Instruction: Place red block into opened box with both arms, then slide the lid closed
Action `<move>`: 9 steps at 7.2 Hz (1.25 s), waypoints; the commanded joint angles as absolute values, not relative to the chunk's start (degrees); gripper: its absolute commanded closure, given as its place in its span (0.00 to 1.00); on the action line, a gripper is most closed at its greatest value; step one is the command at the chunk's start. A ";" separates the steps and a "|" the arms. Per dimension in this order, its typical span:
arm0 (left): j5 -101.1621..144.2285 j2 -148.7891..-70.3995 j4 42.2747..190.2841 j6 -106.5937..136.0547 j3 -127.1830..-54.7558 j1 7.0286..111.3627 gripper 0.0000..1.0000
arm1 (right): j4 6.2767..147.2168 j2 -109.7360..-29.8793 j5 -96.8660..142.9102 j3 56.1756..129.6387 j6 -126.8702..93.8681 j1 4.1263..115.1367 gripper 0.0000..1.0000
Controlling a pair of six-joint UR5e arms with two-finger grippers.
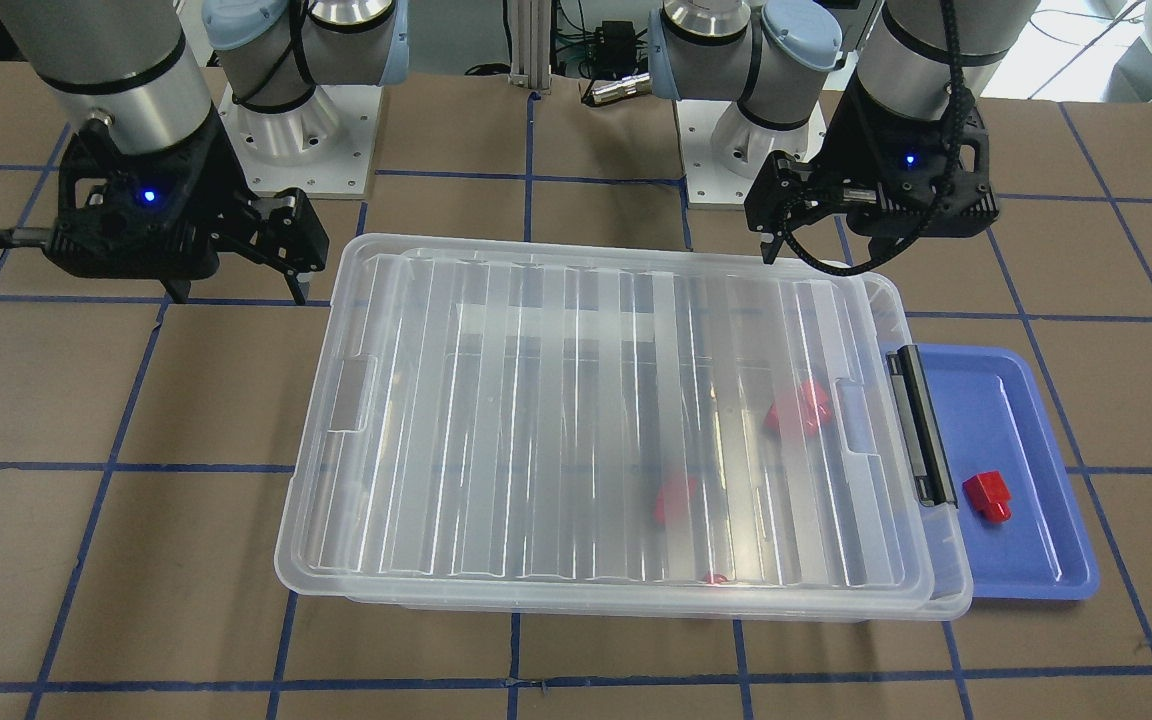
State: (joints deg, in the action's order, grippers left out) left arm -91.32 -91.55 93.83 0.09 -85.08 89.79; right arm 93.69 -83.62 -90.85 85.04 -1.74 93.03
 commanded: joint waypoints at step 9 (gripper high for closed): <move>-91.41 -91.06 93.87 -0.44 -84.73 89.91 0.00 | 114.78 -78.84 -101.50 98.88 5.95 90.19 0.00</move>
State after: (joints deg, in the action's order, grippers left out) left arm -91.36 -91.22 93.87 -0.19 -85.05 89.99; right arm 114.55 -78.83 -98.98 98.90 3.64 91.34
